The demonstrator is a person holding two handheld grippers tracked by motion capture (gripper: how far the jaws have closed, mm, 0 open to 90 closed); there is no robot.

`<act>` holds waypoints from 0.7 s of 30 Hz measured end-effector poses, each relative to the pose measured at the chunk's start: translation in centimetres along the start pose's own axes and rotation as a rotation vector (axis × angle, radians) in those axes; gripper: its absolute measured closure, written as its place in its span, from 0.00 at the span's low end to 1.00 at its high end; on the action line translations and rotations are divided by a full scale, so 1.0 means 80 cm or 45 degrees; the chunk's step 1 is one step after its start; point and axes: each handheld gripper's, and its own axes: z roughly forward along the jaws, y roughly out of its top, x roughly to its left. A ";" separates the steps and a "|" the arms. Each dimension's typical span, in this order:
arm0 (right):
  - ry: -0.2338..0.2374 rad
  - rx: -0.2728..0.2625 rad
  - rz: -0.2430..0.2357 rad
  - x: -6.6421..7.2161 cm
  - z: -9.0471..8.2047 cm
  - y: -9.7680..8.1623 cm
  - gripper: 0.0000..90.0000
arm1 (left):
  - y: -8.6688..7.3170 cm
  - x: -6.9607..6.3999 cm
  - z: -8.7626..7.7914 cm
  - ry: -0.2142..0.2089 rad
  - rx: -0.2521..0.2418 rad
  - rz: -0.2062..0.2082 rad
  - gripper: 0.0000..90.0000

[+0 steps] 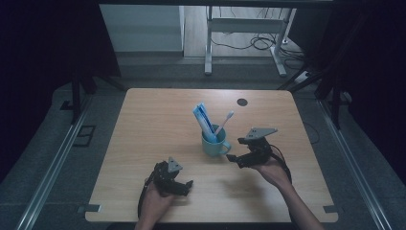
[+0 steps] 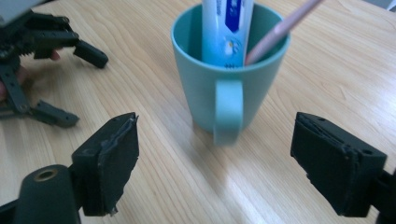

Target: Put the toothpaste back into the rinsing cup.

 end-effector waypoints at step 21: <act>-0.142 0.052 0.052 -0.008 -0.030 -0.083 0.11 | 0.000 -0.001 0.000 0.001 -0.002 -0.016 0.02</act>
